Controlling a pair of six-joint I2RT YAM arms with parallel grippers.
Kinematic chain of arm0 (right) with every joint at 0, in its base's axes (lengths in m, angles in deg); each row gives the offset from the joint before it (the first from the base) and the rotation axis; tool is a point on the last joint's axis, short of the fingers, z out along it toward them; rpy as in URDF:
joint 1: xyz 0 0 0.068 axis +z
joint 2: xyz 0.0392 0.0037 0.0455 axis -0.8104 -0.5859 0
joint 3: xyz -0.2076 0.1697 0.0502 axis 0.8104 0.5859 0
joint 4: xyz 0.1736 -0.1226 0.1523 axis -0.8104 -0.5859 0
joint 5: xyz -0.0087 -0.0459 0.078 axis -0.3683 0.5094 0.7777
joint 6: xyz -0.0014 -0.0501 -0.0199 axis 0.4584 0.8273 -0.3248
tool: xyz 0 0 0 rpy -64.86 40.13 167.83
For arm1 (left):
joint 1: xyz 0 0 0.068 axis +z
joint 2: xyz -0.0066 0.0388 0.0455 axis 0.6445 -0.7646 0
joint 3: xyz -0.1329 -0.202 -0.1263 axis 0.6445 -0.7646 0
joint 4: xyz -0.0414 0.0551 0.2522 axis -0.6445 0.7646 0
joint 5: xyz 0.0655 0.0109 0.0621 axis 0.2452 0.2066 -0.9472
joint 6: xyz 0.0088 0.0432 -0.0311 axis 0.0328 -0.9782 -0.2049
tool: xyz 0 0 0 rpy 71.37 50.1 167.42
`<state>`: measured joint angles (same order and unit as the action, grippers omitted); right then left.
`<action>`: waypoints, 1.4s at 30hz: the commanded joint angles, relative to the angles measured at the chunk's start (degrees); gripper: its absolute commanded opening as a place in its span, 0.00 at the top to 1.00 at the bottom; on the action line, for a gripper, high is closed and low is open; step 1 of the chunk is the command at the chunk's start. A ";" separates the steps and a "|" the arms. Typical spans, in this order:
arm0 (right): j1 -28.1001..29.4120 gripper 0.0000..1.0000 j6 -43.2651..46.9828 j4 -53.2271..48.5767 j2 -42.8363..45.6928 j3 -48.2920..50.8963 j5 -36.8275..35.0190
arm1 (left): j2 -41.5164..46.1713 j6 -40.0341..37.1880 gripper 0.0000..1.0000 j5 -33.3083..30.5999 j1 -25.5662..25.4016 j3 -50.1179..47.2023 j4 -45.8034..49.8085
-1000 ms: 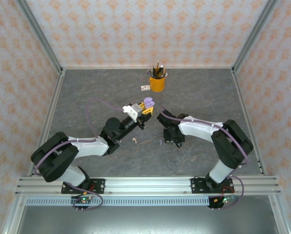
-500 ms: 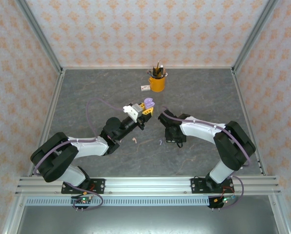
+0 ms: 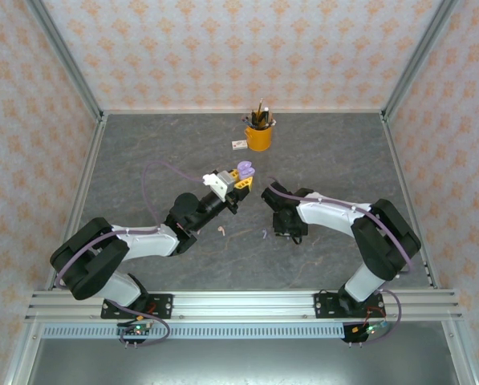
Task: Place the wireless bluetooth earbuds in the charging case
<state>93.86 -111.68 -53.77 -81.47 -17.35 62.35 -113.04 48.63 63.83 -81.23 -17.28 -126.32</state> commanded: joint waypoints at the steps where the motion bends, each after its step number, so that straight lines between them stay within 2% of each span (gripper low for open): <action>1: -0.18 0.66 1.11 -2.41 -0.15 0.49 -0.39 | 2.02 0.34 1.00 1.03 0.45 0.98 0.21; 32: -3.51 0.70 2.48 -0.01 -3.02 1.93 0.22 | 2.64 0.54 1.00 2.22 0.41 1.24 1.53; 42: -3.72 0.82 3.17 0.07 -0.14 2.24 1.02 | 2.81 0.67 1.00 2.81 0.41 1.51 2.50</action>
<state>91.15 -108.86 -53.18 -81.82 -17.26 66.44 -111.82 48.65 65.34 -81.23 -17.28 -123.43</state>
